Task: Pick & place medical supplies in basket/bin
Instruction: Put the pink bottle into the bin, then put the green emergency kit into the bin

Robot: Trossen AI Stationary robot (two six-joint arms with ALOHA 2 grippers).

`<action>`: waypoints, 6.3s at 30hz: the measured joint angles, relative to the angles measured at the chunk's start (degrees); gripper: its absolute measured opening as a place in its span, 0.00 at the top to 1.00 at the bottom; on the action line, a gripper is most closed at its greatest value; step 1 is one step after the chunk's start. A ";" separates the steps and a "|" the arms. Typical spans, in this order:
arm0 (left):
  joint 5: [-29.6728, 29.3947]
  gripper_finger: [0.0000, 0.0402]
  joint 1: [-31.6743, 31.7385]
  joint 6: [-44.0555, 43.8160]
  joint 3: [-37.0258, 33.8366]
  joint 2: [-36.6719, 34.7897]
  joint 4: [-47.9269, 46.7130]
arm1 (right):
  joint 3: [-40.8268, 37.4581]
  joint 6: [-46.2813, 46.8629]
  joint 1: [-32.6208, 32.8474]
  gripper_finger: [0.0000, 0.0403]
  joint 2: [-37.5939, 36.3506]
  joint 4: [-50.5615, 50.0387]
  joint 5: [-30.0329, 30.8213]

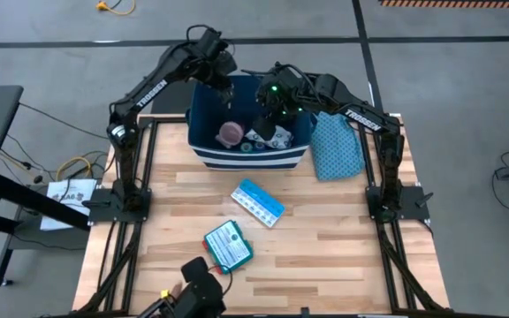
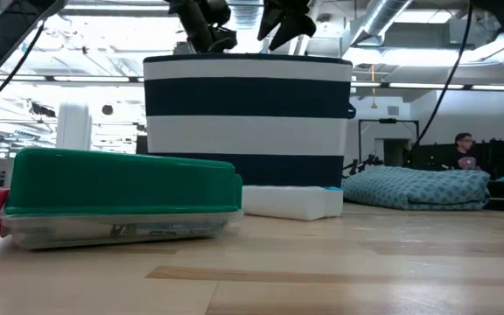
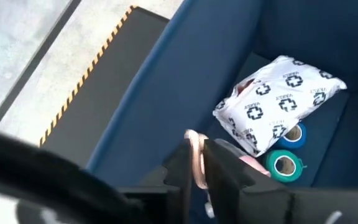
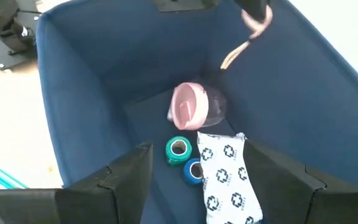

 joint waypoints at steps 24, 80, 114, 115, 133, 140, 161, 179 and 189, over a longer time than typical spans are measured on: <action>15.81 0.58 -2.48 -8.91 0.03 -20.95 -11.36 | 0.00 -0.07 -0.34 0.39 0.00 0.12 0.35; 2.95 0.58 -43.69 -49.86 -99.45 -85.43 58.69 | -29.86 71.50 58.11 0.39 -9.29 0.93 42.69; 10.43 0.58 -54.11 -49.42 -99.43 -83.64 38.68 | -34.42 68.02 46.19 0.39 5.69 33.16 26.82; 10.13 0.58 -54.59 -49.47 -99.43 -83.65 39.12 | -34.42 67.69 45.91 0.39 6.78 35.05 25.75; 5.94 0.58 -59.53 -49.23 -99.43 -83.62 38.91 | -34.36 68.90 42.34 0.81 11.85 44.03 14.85; 5.48 0.58 -61.29 -49.31 -99.43 -83.62 38.91 | -34.38 64.94 42.53 0.99 11.85 46.43 12.92; -5.30 0.54 -62.98 -49.49 -99.43 -83.62 35.41 | -34.38 65.77 47.69 0.70 12.17 48.03 5.54; -4.33 0.41 -62.98 -48.54 -99.41 -76.95 35.52 | -34.38 73.23 47.81 0.40 12.22 45.62 5.64; -1.63 0.41 -62.98 -50.21 -99.41 -72.10 37.51 | -34.38 75.02 48.60 0.45 12.22 45.67 5.59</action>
